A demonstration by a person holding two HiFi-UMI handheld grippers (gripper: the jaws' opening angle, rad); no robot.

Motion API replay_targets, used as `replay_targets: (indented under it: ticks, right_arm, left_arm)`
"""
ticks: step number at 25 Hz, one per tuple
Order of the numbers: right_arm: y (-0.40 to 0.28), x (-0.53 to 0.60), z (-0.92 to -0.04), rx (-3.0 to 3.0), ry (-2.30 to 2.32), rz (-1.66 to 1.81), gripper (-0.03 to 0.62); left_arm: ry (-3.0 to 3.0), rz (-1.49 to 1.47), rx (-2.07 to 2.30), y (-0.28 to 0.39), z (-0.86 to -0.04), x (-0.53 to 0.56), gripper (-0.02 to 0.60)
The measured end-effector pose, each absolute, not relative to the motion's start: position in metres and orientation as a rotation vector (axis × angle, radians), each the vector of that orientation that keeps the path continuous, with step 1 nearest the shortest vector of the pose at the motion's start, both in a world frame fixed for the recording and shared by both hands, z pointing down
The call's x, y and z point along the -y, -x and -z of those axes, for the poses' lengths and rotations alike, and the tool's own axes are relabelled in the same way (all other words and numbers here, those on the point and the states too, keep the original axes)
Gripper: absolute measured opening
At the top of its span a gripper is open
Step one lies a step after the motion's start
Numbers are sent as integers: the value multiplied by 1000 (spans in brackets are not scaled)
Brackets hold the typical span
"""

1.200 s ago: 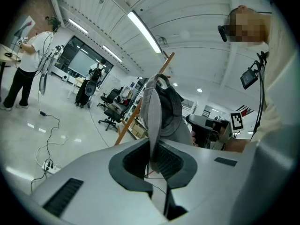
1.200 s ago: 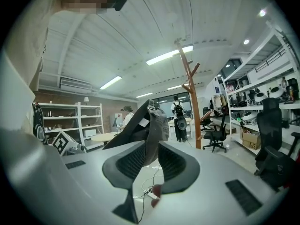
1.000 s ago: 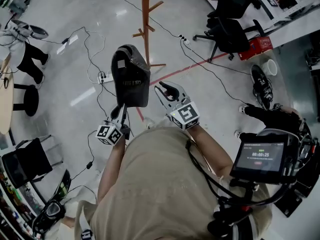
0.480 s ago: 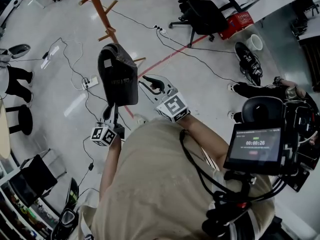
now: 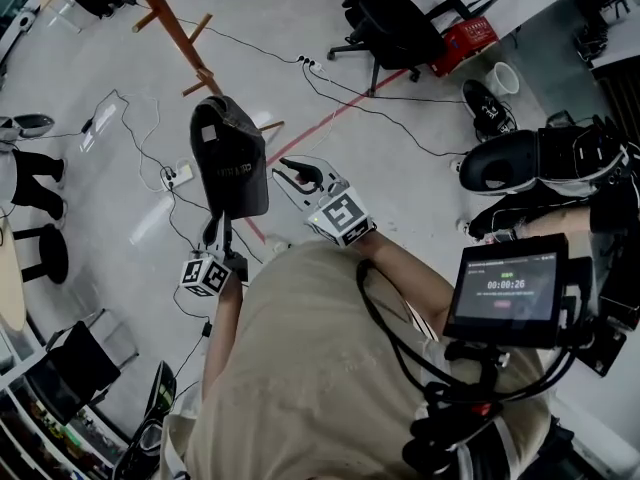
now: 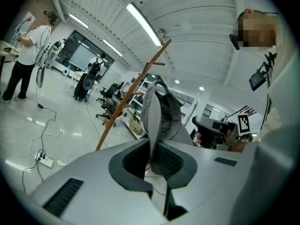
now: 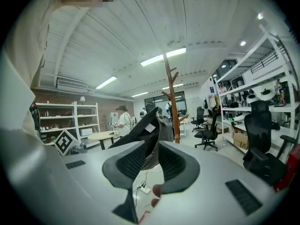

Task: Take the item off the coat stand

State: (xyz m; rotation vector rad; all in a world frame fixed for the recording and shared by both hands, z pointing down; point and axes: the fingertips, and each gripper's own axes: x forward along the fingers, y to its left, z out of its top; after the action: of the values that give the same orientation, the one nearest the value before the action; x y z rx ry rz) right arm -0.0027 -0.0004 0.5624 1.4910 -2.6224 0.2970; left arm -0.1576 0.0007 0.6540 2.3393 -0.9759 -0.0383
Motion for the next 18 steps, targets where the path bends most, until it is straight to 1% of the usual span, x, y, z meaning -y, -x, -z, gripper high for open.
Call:
replay_targets:
  ticks: [4,11,18]
  right_arm:
    - [-16,-2,-558,2630,-1493,-299,89]
    - [-21,25,-569,2635,-1454,-329,89]
    - [-24,2,-565,2670,-1414,-314,89]
  left_arm:
    - [-2340,34,996,142,-650,-4,34]
    - [-2320,33,1030,139,-654,18,34]
    - [-2308,48,1068,136,-651,-11,34]
